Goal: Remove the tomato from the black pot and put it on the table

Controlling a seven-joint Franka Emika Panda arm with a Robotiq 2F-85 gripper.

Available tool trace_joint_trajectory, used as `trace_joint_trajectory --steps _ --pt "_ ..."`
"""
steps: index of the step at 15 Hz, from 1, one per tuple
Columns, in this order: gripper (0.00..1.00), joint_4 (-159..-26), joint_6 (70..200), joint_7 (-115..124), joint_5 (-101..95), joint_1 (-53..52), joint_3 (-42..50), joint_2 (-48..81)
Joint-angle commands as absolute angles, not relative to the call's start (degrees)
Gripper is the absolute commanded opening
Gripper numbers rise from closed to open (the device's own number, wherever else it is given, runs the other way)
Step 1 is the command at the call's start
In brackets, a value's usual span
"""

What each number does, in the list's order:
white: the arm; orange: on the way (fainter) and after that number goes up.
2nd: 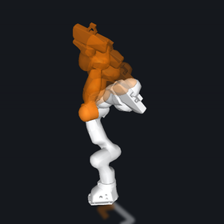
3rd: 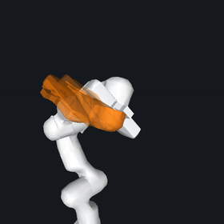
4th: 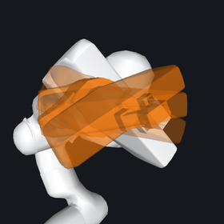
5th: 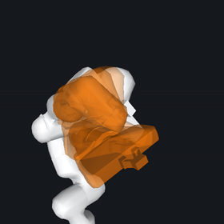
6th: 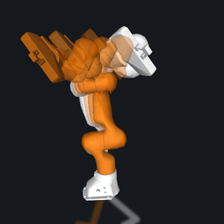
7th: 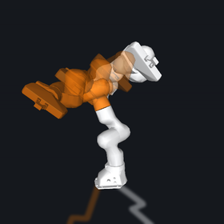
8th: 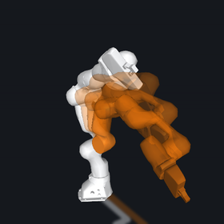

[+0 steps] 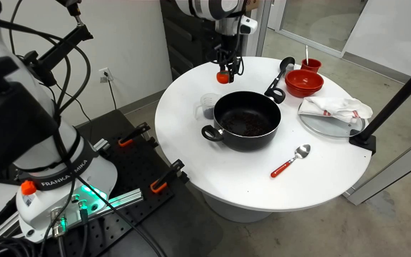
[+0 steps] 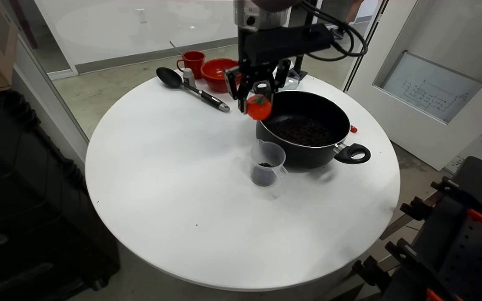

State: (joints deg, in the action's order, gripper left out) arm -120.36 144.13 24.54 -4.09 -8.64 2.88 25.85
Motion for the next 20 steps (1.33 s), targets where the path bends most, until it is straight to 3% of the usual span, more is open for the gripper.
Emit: trace_joint_trajectory --steps 1,20 --pt "0.38 -124.2 146.1 26.4 -4.9 -11.8 2.3 26.6" --pt "0.38 -139.7 156.3 27.2 -11.4 -22.0 2.8 28.6"
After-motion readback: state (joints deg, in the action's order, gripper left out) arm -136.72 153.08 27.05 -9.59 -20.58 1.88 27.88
